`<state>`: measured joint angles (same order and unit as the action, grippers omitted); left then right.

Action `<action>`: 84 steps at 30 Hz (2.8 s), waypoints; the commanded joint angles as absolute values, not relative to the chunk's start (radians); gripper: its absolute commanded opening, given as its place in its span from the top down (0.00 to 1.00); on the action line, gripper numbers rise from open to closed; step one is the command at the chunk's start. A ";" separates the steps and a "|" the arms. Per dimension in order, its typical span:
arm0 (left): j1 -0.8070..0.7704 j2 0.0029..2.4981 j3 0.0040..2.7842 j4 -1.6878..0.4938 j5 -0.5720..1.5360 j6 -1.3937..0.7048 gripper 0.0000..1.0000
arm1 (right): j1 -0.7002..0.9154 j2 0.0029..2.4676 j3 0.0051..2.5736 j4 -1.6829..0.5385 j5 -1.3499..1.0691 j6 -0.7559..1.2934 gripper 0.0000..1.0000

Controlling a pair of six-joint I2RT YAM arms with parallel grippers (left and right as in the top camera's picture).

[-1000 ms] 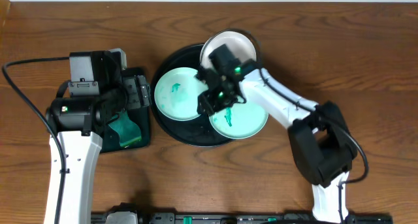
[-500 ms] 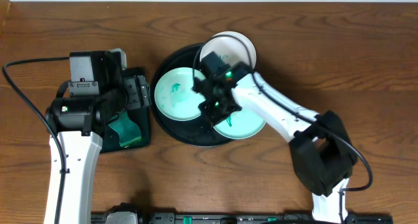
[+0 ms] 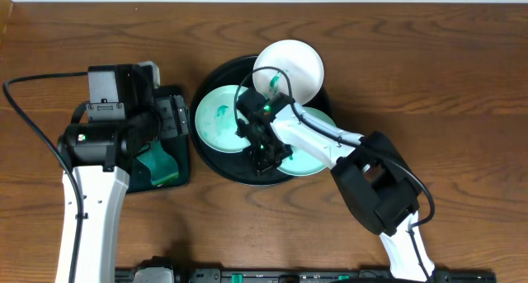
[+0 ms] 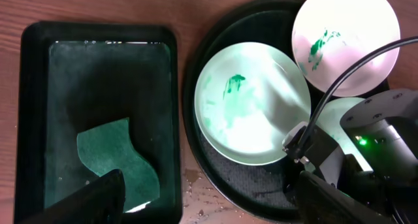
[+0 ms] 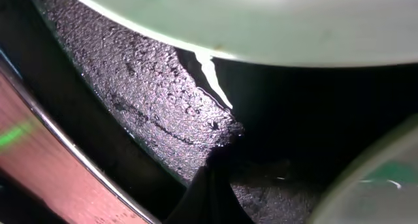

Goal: Clean dirty plates on tray and stack at the side

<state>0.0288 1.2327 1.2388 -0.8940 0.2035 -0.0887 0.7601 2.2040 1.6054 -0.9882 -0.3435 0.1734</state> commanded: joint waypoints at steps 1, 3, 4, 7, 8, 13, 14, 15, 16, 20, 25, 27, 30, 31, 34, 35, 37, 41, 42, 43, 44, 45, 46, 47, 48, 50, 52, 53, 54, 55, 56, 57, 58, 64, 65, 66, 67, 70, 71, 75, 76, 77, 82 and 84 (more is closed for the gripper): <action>0.027 1.235 1.253 -0.897 0.198 -0.083 0.17 | 0.765 2.208 1.606 -1.019 -0.297 0.206 0.99; 0.027 1.235 1.253 -0.897 0.198 -0.083 0.17 | 0.765 2.208 1.606 -1.065 -0.235 0.241 0.99; 0.027 1.235 1.253 -0.897 0.198 -0.083 0.17 | 0.765 2.208 1.606 -1.079 -0.218 0.247 0.99; 0.027 1.235 1.253 -0.895 0.198 -0.083 0.17 | 0.754 2.208 1.606 -1.093 -0.184 0.258 0.99; 0.027 1.235 1.253 -0.895 0.198 -0.083 0.17 | 0.751 2.208 1.606 -1.093 -0.184 0.258 0.99; 0.027 1.235 1.253 -0.896 0.198 -0.083 0.17 | 0.727 2.208 1.606 -1.104 -0.141 0.301 0.99; 0.027 1.235 1.253 -0.896 0.198 -0.083 0.17 | 0.721 2.208 1.606 -1.108 -0.138 0.302 0.99; 0.027 1.235 1.253 -0.896 0.198 -0.083 0.17 | 0.715 2.208 1.606 -1.112 -0.134 0.303 0.99; 0.027 1.235 1.253 -0.896 0.198 -0.083 0.17 | 0.708 2.208 1.606 -1.118 -0.131 0.304 0.99; 0.027 1.235 1.253 -0.896 0.198 -0.083 0.17 | 0.680 2.208 1.606 -1.149 -0.102 0.321 0.99; 0.027 1.235 1.253 -0.897 0.198 -0.083 0.17 | 0.669 2.208 1.602 -1.155 -0.102 0.321 0.99; 0.027 1.235 1.253 -0.897 0.198 -0.083 0.17 | 0.667 2.208 1.593 -1.161 -0.102 0.322 0.99; 0.027 1.235 1.253 -0.897 0.198 -0.083 0.17 | 0.667 2.208 1.560 -1.163 -0.102 0.327 0.99; 0.027 1.235 1.253 -0.897 0.198 -0.083 0.17 | 0.665 2.208 1.546 -1.161 -0.101 0.337 0.99; 0.027 1.235 1.253 -0.896 0.198 -0.083 0.17 | 0.646 2.208 1.493 -1.144 -0.102 0.368 0.99; 0.027 1.235 1.253 -0.896 0.198 -0.083 0.17 | 0.636 2.208 1.480 -1.140 -0.104 0.371 0.99; 0.027 1.235 1.253 -0.896 0.198 -0.083 0.17 | 0.614 2.208 1.464 -1.140 -0.105 0.370 0.99; 0.027 1.235 1.253 -0.896 0.198 -0.083 0.17 | 0.567 2.207 1.460 -1.153 -0.105 0.370 0.99; 0.027 1.235 1.253 -0.896 0.198 -0.083 0.17 | 0.554 2.207 1.460 -1.153 -0.105 0.370 0.99; 0.027 1.235 1.253 -0.896 0.198 -0.083 0.17 | 0.542 2.207 1.460 -1.156 -0.105 0.370 0.99; 0.027 1.235 1.253 -0.896 0.198 -0.083 0.17 | 0.527 2.207 1.460 -1.161 -0.105 0.371 0.99; 0.027 1.235 1.253 -0.896 0.198 -0.083 0.17 | 0.514 2.208 1.460 -1.164 -0.105 0.374 0.99; 0.027 1.235 1.253 -0.896 0.198 -0.083 0.17 | 0.504 2.207 1.459 -1.166 -0.105 0.374 0.99; 0.027 1.235 1.253 -0.896 0.198 -0.083 0.17 | 0.492 2.207 1.459 -1.171 -0.105 0.375 0.99; 0.027 1.235 1.253 -0.896 0.198 -0.083 0.17 | 0.484 2.207 1.458 -1.175 -0.104 0.380 0.99; 0.027 1.235 1.253 -0.896 0.198 -0.083 0.17 | 0.462 2.207 1.456 -1.183 -0.102 0.382 0.99; 0.027 1.235 1.253 -0.896 0.198 -0.083 0.17 | 0.444 2.207 1.454 -1.190 -0.102 0.382 0.99; 0.027 1.235 1.253 -0.896 0.198 -0.083 0.17 | 0.437 2.207 1.452 -1.190 -0.102 0.387 0.99; 0.027 1.235 1.253 -0.896 0.198 -0.083 0.17 | 0.430 2.207 1.450 -1.190 -0.102 0.389 0.99; 0.027 1.235 1.253 -0.896 0.198 -0.083 0.17 | 0.424 2.207 1.449 -1.192 -0.102 0.389 0.99; 0.027 1.235 1.253 -0.896 0.198 -0.083 0.17 | 0.417 2.207 1.449 -1.197 -0.102 0.390 0.99; 0.027 1.235 1.253 -0.896 0.198 -0.083 0.17 | 0.410 2.207 1.449 -1.198 -0.102 0.390 0.99; 0.027 1.235 1.253 -0.896 0.198 -0.083 0.17 | 0.404 2.207 1.449 -1.201 -0.102 0.393 0.99; 0.027 1.235 1.253 -0.896 0.198 -0.083 0.17 | 0.360 2.207 1.449 -1.216 -0.101 0.397 0.99; 0.027 1.235 1.253 -0.896 0.198 -0.083 0.17 | 0.348 2.207 1.449 -1.220 -0.101 0.396 0.99; 0.027 1.235 1.253 -0.896 0.198 -0.083 0.17 | 0.340 2.207 1.449 -1.223 -0.099 0.397 0.99; 0.027 1.235 1.253 -0.896 0.198 -0.083 0.17 | 0.333 2.207 1.449 -1.227 -0.093 0.402 0.99; 0.027 1.235 1.253 -0.896 0.198 -0.083 0.17 | 0.314 2.207 1.449 -1.234 -0.074 0.404 0.99; 0.027 1.235 1.253 -0.896 0.198 -0.083 0.17 | 0.309 2.207 1.449 -1.234 -0.076 0.404 0.99; 0.027 1.235 1.253 -0.895 0.198 -0.083 0.17 | 0.309 2.207 1.449 -1.233 -0.072 0.373 0.99; 0.027 1.235 1.253 -0.894 0.198 -0.083 0.17 | 0.315 2.207 1.449 -1.234 -0.072 0.359 0.99; 0.027 1.235 1.253 -0.893 0.198 -0.083 0.17 | 0.321 2.205 1.449 -1.235 -0.072 0.349 0.99; 0.027 1.235 1.253 -0.892 0.198 -0.083 0.17 | 0.369 2.184 1.452 -1.234 -0.072 0.324 0.93; 0.027 1.235 1.253 -0.892 0.198 -0.083 0.17 | 0.392 2.163 1.453 -1.234 -0.072 0.316 0.91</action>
<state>0.0288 1.2327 1.2388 -0.8921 0.2035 -0.0883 0.3599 2.1551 1.4883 -1.2335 -0.2008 0.3504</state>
